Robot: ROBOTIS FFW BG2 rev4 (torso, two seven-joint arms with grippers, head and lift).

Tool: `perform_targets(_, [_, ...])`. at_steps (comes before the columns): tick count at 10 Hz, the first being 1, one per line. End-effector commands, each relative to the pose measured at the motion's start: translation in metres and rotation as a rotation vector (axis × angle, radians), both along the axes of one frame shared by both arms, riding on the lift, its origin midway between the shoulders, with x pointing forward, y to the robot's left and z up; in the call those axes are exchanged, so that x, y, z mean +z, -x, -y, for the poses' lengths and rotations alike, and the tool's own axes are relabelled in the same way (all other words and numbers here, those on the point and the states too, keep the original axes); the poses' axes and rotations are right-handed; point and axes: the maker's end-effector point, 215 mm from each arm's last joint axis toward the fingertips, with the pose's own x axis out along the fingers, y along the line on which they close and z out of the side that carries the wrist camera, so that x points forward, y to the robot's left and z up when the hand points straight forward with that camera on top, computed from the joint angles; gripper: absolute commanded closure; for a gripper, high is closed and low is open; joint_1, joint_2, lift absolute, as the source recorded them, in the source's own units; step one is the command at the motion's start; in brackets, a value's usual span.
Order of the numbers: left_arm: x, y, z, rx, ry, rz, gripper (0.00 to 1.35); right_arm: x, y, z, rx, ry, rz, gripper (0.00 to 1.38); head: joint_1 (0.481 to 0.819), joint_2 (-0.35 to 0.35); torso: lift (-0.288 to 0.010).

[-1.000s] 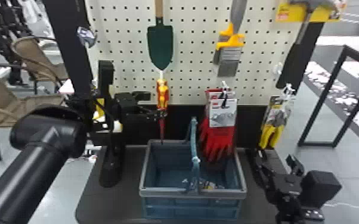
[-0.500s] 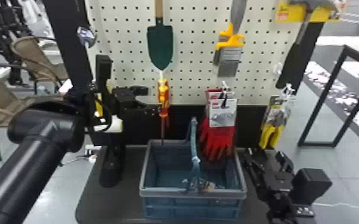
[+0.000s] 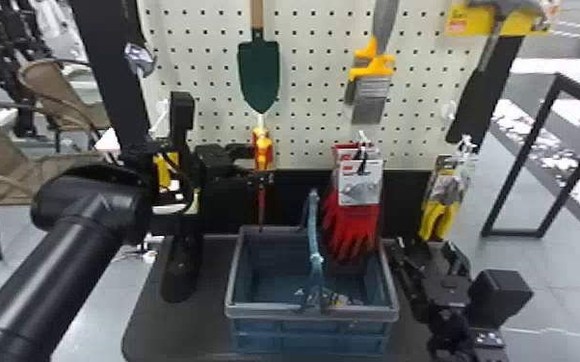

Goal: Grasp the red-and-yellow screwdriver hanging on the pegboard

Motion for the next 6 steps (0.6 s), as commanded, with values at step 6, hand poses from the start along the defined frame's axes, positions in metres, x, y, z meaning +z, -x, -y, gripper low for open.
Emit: perform_targets(6, [-0.0103,-0.0023,0.0047,0.012,-0.031,-0.045,1.12,-0.0066,0.0013,0.0004,-0.001,-0.002,-0.012,0.4,0.549,0.0,-0.1])
